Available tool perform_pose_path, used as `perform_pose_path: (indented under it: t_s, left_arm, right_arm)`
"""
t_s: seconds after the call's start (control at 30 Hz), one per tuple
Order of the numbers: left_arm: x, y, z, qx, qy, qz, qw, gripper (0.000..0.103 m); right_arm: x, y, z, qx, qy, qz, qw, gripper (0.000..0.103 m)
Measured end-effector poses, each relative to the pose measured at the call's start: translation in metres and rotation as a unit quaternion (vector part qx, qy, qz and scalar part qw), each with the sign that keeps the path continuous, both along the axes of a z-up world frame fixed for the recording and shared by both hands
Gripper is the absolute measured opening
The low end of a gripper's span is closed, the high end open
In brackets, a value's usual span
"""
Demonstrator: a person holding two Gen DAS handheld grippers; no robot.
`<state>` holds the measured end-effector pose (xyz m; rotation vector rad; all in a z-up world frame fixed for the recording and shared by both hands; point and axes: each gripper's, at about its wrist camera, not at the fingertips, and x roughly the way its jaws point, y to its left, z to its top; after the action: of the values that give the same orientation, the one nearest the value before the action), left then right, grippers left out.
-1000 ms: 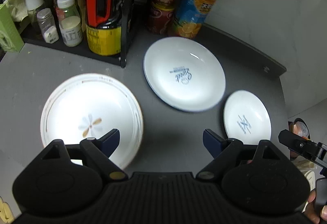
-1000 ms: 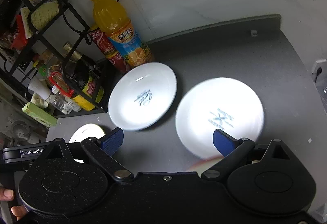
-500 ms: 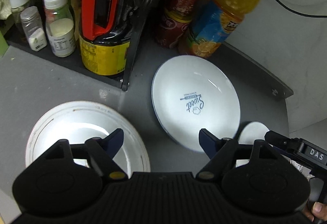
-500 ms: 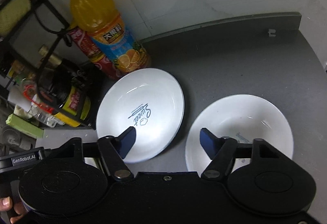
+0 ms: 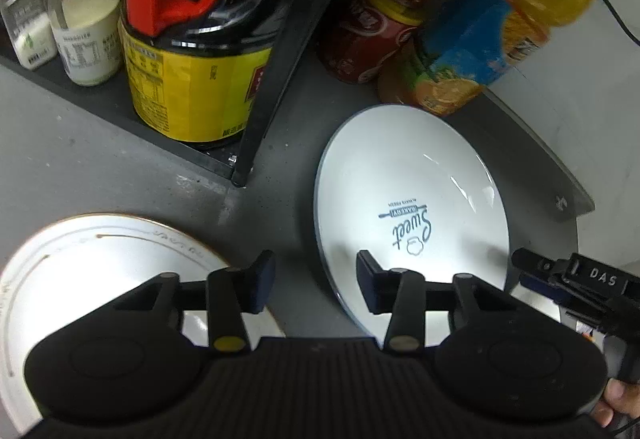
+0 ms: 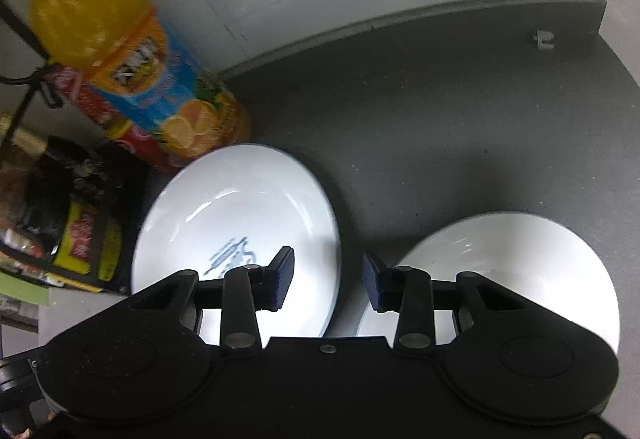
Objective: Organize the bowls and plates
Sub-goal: 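Grasp the rim of the 'Sweet' plate with the right gripper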
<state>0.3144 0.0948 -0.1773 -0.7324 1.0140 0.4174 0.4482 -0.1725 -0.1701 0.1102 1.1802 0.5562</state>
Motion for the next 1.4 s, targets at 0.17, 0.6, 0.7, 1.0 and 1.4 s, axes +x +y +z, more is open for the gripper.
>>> perform_pose_path:
  t_s: [0.17, 0.6, 0.7, 1.0, 1.4]
  left_arm:
    - [0.006, 0.005, -0.015, -0.016, 0.009, 0.007, 0.9998, 0.033]
    - [0.018, 0.007, -0.032, -0.043, -0.003, 0.009, 0.999, 0.019]
    - [0.021, 0.006, -0.033, -0.048, -0.005, 0.005, 0.9988, 0.015]
    - [0.022, 0.011, -0.027, -0.056, -0.009, -0.003, 0.9984, 0.01]
    - [-0.001, 0.017, -0.001, -0.045, -0.037, 0.004, 0.9983, 0.01]
  right_arm:
    - [0.008, 0.005, -0.012, -0.005, 0.01, -0.001, 1.0, 0.033]
    - [0.012, 0.023, -0.035, -0.017, 0.031, 0.01, 0.999, 0.024]
    - [0.01, 0.026, -0.035, -0.013, 0.027, 0.015, 0.999, 0.024]
    - [0.002, 0.014, -0.028, 0.013, 0.014, 0.008, 1.0, 0.012]
    - [-0.024, 0.008, 0.001, 0.037, -0.011, 0.023, 0.999, 0.008]
